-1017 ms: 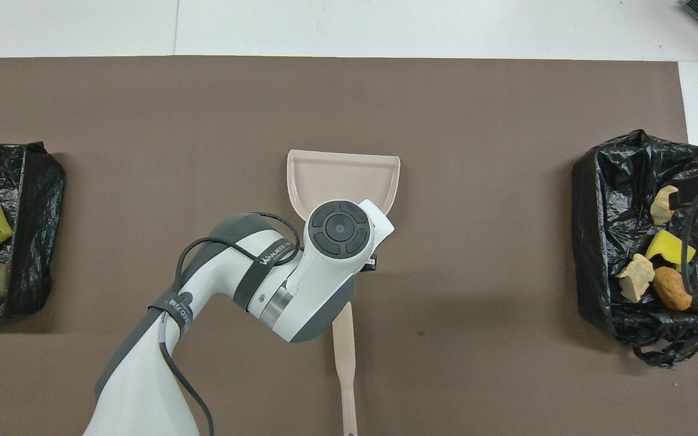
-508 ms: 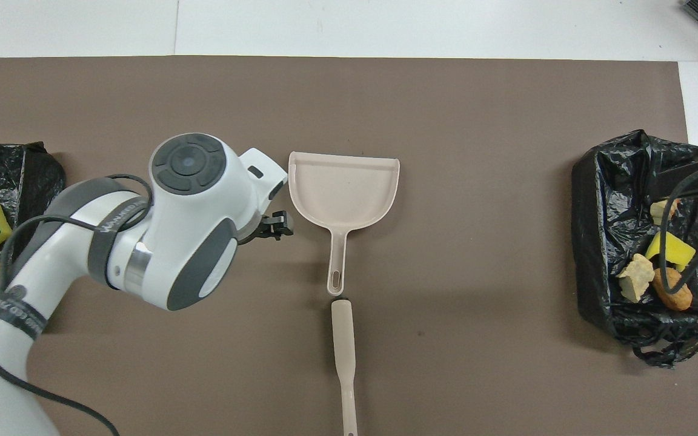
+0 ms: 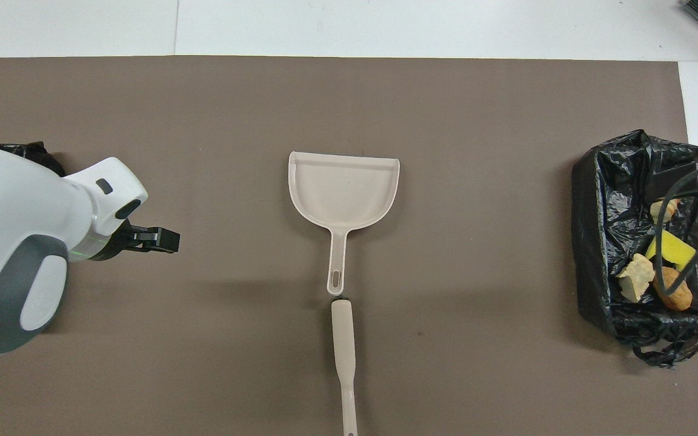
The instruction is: Sweep and dump trash in bin
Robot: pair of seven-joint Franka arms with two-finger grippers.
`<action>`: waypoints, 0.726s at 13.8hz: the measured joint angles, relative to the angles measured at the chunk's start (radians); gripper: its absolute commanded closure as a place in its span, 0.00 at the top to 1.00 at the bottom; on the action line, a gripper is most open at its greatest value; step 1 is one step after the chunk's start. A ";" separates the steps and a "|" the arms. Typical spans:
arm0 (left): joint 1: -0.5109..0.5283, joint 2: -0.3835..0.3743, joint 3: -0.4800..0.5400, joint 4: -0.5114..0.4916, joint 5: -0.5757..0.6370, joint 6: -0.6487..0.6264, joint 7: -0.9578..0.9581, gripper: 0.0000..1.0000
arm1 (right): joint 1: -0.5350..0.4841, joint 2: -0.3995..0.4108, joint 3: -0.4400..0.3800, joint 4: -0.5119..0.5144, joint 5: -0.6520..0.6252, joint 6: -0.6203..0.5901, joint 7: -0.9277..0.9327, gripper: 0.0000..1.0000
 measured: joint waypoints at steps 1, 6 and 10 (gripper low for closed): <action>0.017 -0.014 0.000 0.013 0.000 -0.016 0.032 1.00 | 0.000 0.000 0.000 0.000 0.000 0.000 0.000 1.00; 0.075 -0.024 0.001 0.219 0.032 -0.163 0.175 1.00 | -0.001 -0.002 0.000 -0.006 0.005 -0.009 0.001 1.00; 0.084 0.007 0.000 0.396 0.041 -0.302 0.207 1.00 | -0.006 -0.007 -0.005 -0.009 0.010 -0.020 0.002 1.00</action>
